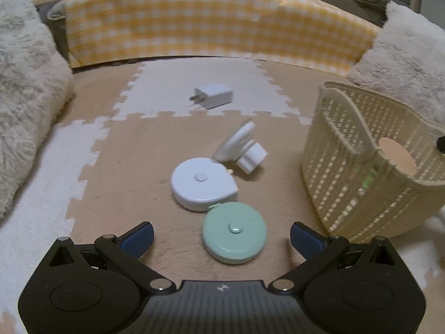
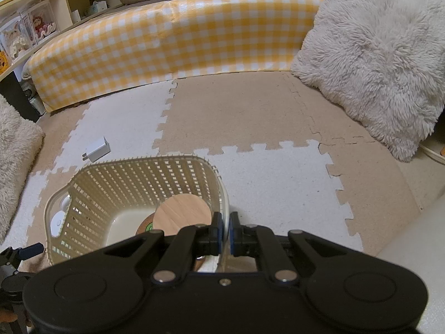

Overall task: Organize rigid objects
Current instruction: 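Move the left tool to the mint-green tape measure and grasp it, then carry the green tape measure into the basket and release it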

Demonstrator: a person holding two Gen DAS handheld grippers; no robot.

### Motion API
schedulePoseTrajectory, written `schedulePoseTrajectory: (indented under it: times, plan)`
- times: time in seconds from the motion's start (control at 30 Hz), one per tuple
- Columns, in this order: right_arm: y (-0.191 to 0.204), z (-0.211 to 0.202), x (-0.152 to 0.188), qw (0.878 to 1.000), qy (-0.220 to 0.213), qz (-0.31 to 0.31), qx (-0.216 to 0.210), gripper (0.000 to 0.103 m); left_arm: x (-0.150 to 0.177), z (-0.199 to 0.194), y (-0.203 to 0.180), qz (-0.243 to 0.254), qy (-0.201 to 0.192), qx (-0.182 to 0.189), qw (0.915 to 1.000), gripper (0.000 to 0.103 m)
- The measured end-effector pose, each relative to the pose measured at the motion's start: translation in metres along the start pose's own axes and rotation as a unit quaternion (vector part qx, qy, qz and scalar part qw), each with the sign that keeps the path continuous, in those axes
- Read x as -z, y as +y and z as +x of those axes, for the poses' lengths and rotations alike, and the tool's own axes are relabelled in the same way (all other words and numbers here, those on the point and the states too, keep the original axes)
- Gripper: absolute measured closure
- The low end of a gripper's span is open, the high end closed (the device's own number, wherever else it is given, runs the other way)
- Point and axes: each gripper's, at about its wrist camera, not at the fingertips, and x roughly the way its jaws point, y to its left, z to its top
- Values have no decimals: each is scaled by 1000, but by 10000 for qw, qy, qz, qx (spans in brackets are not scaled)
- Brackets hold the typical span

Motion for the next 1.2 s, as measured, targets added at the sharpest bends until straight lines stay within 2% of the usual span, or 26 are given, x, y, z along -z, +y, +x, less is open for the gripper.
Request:
schedulePoseTrajectory:
  times: [0.07,0.13,0.33,0.5,0.7,0.93,1.0,1.2]
  plan:
    - [0,0,0,10000,0,-2,1,97,4,0,-2,68,-75,-100,9999,13]
    - [0,0,0,10000,0,-3,2,97,6,0,-5,219,-127,-163,9995,16]
    - [0,0,0,10000,1,-3,3,97,6,-5,-13,637,-292,-103,9975,39]
    - [-1,0,0,10000,1,-7,6,97,6,-7,-15,708,-289,26,9971,52]
    - [0,0,0,10000,1,-4,5,97,6,-11,-13,619,-209,36,9979,52]
    - [-1,-1,-1,10000,-3,34,1,97,2,-26,0,-94,-45,348,9993,52]
    - [-2,-3,-1,10000,-54,79,-4,97,-1,-34,1,-250,-87,450,9986,52]
    - [-6,-7,-4,9993,-205,297,-38,93,-14,-63,-7,-276,-455,657,9964,52]
